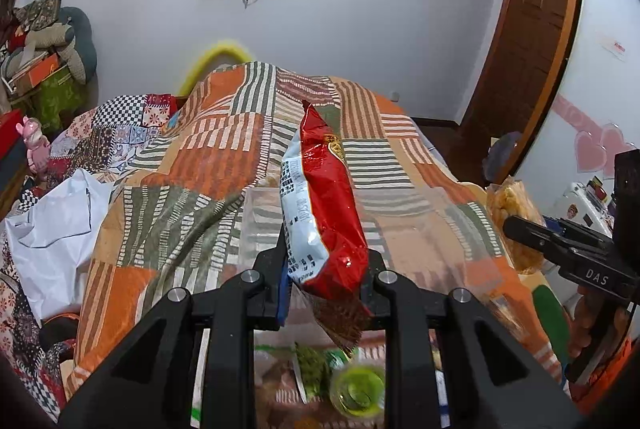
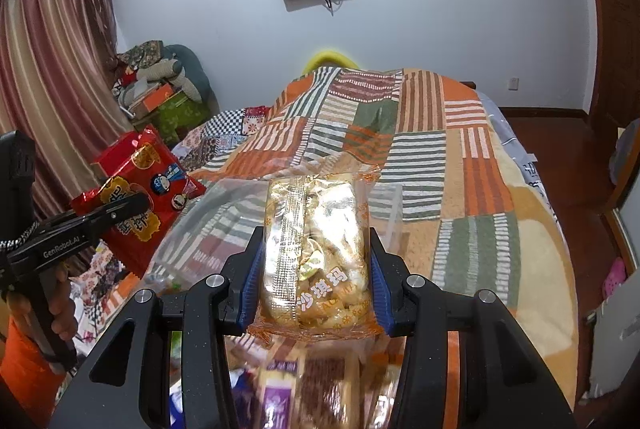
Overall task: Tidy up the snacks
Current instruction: 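Lift red chip bag into clear box while right gripper drops cracker bag in, then lower left gripper to yellow chip bag while right gripper grasps blue biscuit bag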
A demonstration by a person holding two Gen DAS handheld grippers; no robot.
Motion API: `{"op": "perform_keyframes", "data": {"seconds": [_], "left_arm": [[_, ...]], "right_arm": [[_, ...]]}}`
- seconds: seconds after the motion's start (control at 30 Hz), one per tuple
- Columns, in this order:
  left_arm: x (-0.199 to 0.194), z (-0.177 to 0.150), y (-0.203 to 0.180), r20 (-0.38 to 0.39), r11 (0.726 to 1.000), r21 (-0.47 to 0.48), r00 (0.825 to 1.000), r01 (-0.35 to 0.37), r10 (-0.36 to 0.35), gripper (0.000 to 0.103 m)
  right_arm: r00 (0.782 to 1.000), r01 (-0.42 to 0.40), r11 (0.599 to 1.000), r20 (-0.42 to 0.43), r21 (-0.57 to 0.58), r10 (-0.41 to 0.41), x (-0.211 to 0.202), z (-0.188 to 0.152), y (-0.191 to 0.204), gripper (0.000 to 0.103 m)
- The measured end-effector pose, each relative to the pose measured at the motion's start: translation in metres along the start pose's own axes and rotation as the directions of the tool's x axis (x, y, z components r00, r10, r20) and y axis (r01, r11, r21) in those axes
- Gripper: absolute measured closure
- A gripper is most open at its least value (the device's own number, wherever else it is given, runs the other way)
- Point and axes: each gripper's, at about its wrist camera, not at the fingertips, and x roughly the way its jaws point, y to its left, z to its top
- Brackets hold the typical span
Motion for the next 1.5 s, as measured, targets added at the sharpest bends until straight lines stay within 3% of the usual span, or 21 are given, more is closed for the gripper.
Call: {"op": "perform_keyframes", "data": {"seconds": [0.4,0.7,0.8,1.1,1.5], "left_arm": [[0.052,0.002,0.012,-0.093,1.000,-0.002,0.995,-0.024,0.024,0.080],[0.070,-0.005,0.007,-0.123,0.999,0.029,0.992,-0.031,0.034,0.080],[0.073,-0.007,0.008,-0.135,0.999,0.026,0.990,-0.036,0.039,0.070],[0.042,-0.006,0.011,-0.088,0.999,0.014,0.995,-0.048,0.049,0.068],[-0.038,-0.016,0.000,-0.006,0.996,0.063,0.998,-0.066,0.066,0.042]], "right_arm": [[0.994,-0.004,1.000,-0.113,0.013,0.005,0.055,0.005,-0.010,0.061],[0.982,-0.009,1.000,-0.187,0.014,0.012,0.069,0.002,-0.009,0.059],[0.986,0.011,1.000,-0.169,-0.008,-0.012,0.064,0.004,-0.007,0.058],[0.992,0.011,0.999,-0.123,-0.050,-0.017,0.039,0.007,0.005,0.054],[0.999,-0.011,0.998,-0.050,-0.054,0.008,-0.025,-0.008,0.028,0.044]]}}
